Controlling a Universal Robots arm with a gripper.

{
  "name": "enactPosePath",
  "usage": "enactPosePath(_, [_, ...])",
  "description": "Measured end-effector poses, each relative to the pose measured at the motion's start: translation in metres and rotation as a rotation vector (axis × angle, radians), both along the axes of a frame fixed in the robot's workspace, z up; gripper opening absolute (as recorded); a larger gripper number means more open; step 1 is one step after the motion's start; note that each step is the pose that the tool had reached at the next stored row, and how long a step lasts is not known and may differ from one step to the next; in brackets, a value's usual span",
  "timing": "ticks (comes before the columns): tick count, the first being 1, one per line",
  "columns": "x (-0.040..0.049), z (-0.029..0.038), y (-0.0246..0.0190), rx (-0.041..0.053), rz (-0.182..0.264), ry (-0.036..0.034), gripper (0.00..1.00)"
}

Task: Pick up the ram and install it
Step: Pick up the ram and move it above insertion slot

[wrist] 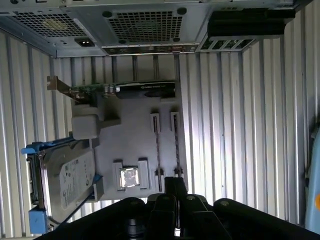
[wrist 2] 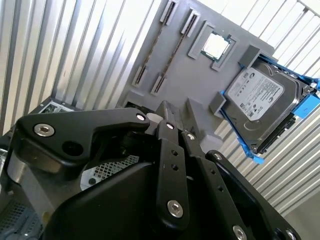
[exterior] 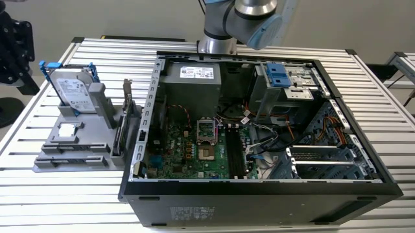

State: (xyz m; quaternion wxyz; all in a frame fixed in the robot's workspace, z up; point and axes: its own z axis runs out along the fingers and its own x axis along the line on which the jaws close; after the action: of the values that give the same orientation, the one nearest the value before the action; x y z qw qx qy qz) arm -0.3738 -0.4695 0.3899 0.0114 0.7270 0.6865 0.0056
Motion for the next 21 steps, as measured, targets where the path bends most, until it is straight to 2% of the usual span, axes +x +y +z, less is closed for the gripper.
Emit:
enactPosePath(3, [0.0000, 0.0000, 0.0001, 0.0000, 0.028, 0.0000, 0.00])
enactPosePath(10, [0.0000, 0.0000, 0.0001, 0.0000, 0.030, 0.0001, 0.00])
enactPosePath(11, [0.0000, 0.0000, 0.0001, 0.0000, 0.030, 0.0001, 1.00])
enactPosePath(21, [-0.0001, -0.0001, 0.0000, -0.0001, 0.032, 0.0001, 1.00])
